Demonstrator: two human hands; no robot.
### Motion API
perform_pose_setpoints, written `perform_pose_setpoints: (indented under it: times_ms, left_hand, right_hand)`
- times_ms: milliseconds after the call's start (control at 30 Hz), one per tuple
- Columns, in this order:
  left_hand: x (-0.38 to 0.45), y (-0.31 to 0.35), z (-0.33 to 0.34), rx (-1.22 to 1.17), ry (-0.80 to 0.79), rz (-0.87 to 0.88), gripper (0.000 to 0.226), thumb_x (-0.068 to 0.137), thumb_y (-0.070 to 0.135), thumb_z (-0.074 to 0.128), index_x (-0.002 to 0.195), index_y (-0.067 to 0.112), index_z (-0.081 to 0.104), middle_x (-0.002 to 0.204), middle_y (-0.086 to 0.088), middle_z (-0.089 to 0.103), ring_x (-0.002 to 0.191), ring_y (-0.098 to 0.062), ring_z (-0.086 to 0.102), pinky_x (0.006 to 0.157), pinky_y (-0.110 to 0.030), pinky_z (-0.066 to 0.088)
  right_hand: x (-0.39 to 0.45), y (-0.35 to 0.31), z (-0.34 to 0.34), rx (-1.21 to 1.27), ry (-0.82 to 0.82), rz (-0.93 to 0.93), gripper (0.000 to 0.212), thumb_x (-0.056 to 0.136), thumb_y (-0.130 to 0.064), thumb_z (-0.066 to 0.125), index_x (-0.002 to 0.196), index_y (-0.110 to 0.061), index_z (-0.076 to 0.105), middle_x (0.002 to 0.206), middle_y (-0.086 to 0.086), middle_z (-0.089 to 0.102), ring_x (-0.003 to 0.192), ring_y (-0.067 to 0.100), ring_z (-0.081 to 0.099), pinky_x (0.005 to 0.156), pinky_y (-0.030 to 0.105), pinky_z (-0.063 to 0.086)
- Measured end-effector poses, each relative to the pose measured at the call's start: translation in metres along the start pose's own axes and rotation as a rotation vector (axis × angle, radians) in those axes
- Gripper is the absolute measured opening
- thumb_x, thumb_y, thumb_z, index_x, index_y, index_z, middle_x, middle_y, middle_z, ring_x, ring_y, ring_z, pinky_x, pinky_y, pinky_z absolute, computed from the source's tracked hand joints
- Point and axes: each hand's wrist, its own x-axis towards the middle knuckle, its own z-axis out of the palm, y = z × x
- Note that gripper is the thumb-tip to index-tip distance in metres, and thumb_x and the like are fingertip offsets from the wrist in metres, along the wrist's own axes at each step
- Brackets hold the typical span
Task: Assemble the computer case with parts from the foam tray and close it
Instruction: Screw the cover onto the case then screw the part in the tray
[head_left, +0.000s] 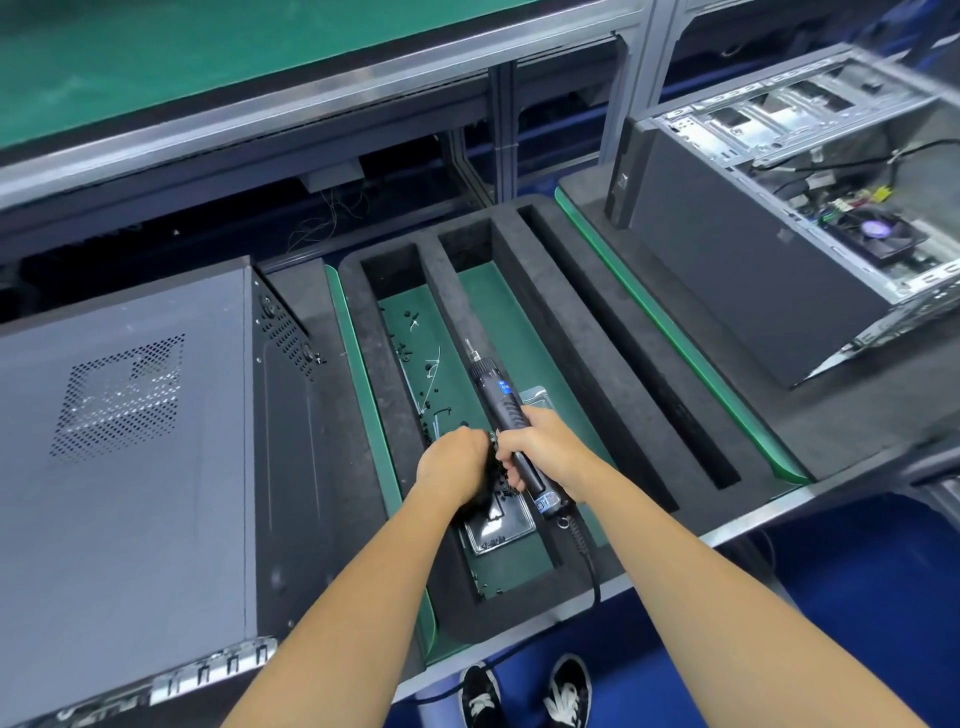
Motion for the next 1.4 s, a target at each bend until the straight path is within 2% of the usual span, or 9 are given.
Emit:
perform_pose_setpoints:
  times_ms: [133, 267, 333, 467, 567, 767, 1033, 1233, 1400]
  left_hand:
    - [0.004, -0.003, -0.006, -0.239, 0.083, -0.075, 0.015, 0.079, -0.001, 0.051, 0.088, 0.005, 0.061, 0.086, -0.014, 0.062, 0.079, -0.033, 0.059, 0.061, -0.037, 0.049]
    - [0.009, -0.006, -0.008, -0.437, 0.154, -0.087, 0.013, 0.081, 0.0, 0.053, 0.085, 0.005, 0.064, 0.088, -0.013, 0.064, 0.084, -0.03, 0.057, 0.07, -0.037, 0.051]
    - [0.009, -0.007, -0.009, -0.466, 0.172, -0.078, 0.014, 0.08, -0.001, 0.053, 0.083, 0.007, 0.063, 0.087, -0.011, 0.064, 0.083, -0.029, 0.058, 0.069, -0.036, 0.05]
    - [0.005, -0.005, -0.002, -0.134, 0.058, -0.009, 0.012, 0.079, 0.006, 0.051, 0.085, 0.011, 0.06, 0.085, -0.01, 0.062, 0.08, -0.033, 0.061, 0.06, -0.033, 0.041]
    - [0.005, -0.002, -0.002, -0.02, -0.018, 0.018, 0.01, 0.083, 0.01, 0.05, 0.089, 0.015, 0.056, 0.093, -0.008, 0.064, 0.084, -0.032, 0.063, 0.062, -0.033, 0.041]
    - [0.003, 0.001, 0.005, 0.299, -0.093, 0.004, 0.03, 0.086, 0.001, 0.05, 0.112, 0.012, 0.057, 0.107, -0.007, 0.064, 0.098, -0.03, 0.064, 0.07, -0.034, 0.045]
    - [0.005, 0.003, 0.009, 0.358, -0.154, 0.081, 0.031, 0.091, 0.0, 0.044, 0.118, 0.009, 0.055, 0.114, -0.007, 0.063, 0.102, -0.03, 0.063, 0.08, -0.037, 0.05]
    - [0.003, 0.002, 0.006, 0.289, -0.147, 0.076, 0.03, 0.088, 0.0, 0.047, 0.114, 0.01, 0.057, 0.109, -0.007, 0.064, 0.098, -0.03, 0.064, 0.075, -0.037, 0.05]
    - [0.003, -0.001, 0.003, 0.133, -0.105, 0.046, 0.024, 0.084, 0.002, 0.049, 0.106, 0.008, 0.058, 0.104, -0.011, 0.062, 0.094, -0.032, 0.063, 0.071, -0.038, 0.051]
  right_hand:
    - [0.0, 0.0, -0.001, 0.01, -0.011, -0.003, 0.02, 0.07, 0.0, 0.06, 0.087, -0.006, 0.051, 0.06, 0.01, 0.054, 0.049, 0.026, 0.052, 0.048, 0.032, 0.045]
    - [0.0, 0.0, -0.002, 0.015, -0.017, -0.002, 0.018, 0.072, 0.001, 0.059, 0.087, -0.006, 0.051, 0.058, 0.008, 0.055, 0.048, 0.024, 0.053, 0.048, 0.032, 0.045]
    - [0.0, 0.0, -0.002, 0.023, -0.017, 0.0, 0.018, 0.072, 0.001, 0.059, 0.088, -0.006, 0.051, 0.058, 0.009, 0.054, 0.048, 0.025, 0.052, 0.048, 0.031, 0.045]
    - [0.0, 0.0, -0.001, 0.048, -0.024, 0.01, 0.019, 0.071, 0.002, 0.059, 0.086, -0.006, 0.049, 0.058, 0.011, 0.052, 0.047, 0.025, 0.05, 0.046, 0.031, 0.043]
    - [0.001, -0.001, -0.003, 0.052, -0.024, 0.019, 0.019, 0.072, 0.002, 0.059, 0.084, -0.007, 0.048, 0.057, 0.01, 0.052, 0.046, 0.025, 0.05, 0.045, 0.03, 0.043]
    - [0.002, -0.001, -0.005, 0.068, -0.04, 0.016, 0.021, 0.071, 0.002, 0.059, 0.086, -0.007, 0.047, 0.062, 0.014, 0.051, 0.047, 0.025, 0.05, 0.046, 0.03, 0.043]
    - [0.005, 0.001, -0.007, 0.06, -0.053, 0.024, 0.022, 0.069, -0.001, 0.06, 0.087, -0.006, 0.049, 0.063, 0.014, 0.053, 0.049, 0.025, 0.052, 0.047, 0.031, 0.045]
    - [0.005, -0.001, -0.007, 0.052, -0.066, 0.025, 0.022, 0.067, -0.002, 0.06, 0.086, -0.007, 0.05, 0.061, 0.012, 0.054, 0.049, 0.026, 0.052, 0.048, 0.031, 0.044]
    - [0.003, -0.001, -0.006, 0.037, -0.054, 0.02, 0.018, 0.07, -0.001, 0.059, 0.085, -0.006, 0.05, 0.062, 0.012, 0.054, 0.051, 0.026, 0.051, 0.049, 0.032, 0.044]
